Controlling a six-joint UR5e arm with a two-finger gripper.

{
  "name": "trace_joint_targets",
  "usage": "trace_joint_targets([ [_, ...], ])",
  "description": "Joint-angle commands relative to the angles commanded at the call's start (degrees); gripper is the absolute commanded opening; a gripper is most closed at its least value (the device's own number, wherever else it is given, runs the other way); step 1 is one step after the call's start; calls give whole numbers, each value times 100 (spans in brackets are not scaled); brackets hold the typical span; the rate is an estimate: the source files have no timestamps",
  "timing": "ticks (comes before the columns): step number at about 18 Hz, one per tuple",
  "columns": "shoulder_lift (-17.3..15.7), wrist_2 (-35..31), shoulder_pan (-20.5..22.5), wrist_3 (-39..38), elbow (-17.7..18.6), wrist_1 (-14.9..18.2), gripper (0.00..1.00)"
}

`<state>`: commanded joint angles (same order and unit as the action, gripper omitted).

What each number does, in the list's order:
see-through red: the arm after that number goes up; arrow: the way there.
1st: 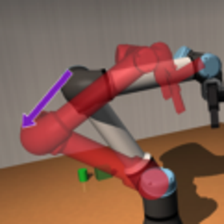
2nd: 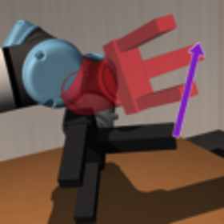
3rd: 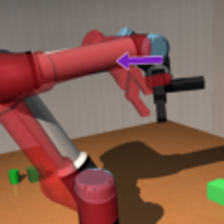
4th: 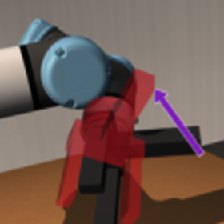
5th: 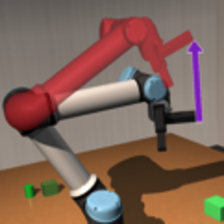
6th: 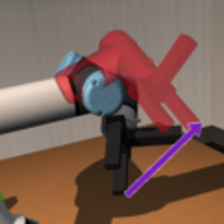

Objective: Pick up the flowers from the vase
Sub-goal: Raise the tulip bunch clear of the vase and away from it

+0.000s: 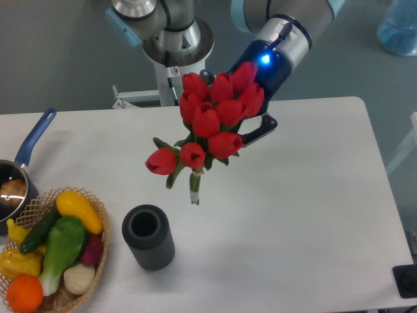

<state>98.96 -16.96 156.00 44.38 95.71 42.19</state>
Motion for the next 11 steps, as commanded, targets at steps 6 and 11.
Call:
trace_joint_targets([
  [6, 27, 0, 44, 97, 70, 9, 45],
  [11, 27, 0, 97, 149, 132, 0, 45],
])
